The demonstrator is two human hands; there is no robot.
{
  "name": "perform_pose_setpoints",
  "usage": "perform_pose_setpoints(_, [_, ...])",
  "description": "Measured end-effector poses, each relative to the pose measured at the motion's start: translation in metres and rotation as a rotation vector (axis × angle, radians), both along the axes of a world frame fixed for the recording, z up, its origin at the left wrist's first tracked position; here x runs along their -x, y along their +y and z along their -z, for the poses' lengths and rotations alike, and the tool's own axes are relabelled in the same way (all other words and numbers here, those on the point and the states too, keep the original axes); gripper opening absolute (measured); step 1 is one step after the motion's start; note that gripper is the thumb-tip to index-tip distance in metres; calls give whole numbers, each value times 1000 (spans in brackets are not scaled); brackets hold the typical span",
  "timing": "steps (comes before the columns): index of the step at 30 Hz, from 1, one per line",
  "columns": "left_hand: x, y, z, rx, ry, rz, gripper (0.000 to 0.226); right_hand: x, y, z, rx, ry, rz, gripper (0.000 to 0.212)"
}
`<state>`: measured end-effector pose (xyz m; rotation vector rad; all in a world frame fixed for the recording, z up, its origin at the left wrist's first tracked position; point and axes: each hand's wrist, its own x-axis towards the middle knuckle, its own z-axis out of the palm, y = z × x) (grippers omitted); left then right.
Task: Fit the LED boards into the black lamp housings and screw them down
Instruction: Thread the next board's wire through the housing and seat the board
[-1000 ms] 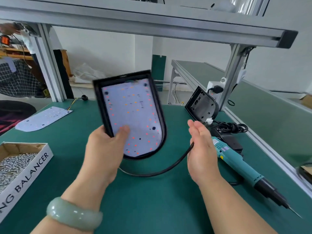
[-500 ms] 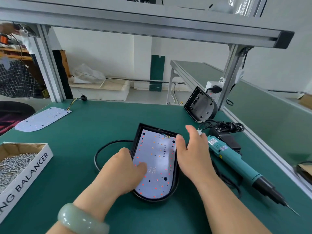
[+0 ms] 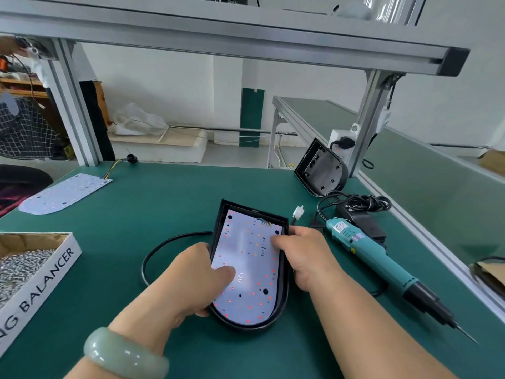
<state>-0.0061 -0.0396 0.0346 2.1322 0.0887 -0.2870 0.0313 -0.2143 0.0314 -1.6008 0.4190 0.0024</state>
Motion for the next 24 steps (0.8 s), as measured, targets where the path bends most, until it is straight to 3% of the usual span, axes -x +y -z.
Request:
perform_pose_setpoints(2, [0, 1, -1, 14, 27, 27, 14, -1, -1, 0, -69, 18, 7, 24])
perform_pose_setpoints(4, [-3, 1, -7, 31, 38, 6, 28, 0, -1, 0, -102, 2, 2, 26])
perform_pose_setpoints(6, [-9, 0, -9, -23, -69, -97, 38, 2, 0, -1, -124, -17, -12, 27])
perform_pose_setpoints(12, [-22, -13, -7, 34, -205, -192, 12, 6, 6, -3, -245, -49, -34, 29])
perform_pose_setpoints(16, [-25, -12, -2, -2, -189, -200, 24, 2, 9, 0, -107, -52, 3, 16])
perform_pose_setpoints(19, [-31, -10, 2, -29, -124, -214, 32, 1, 10, 3, -8, -69, -43, 20])
perform_pose_setpoints(24, [-27, -11, -8, -167, -99, -219, 39, 16, 12, 3, 377, -199, -175, 21])
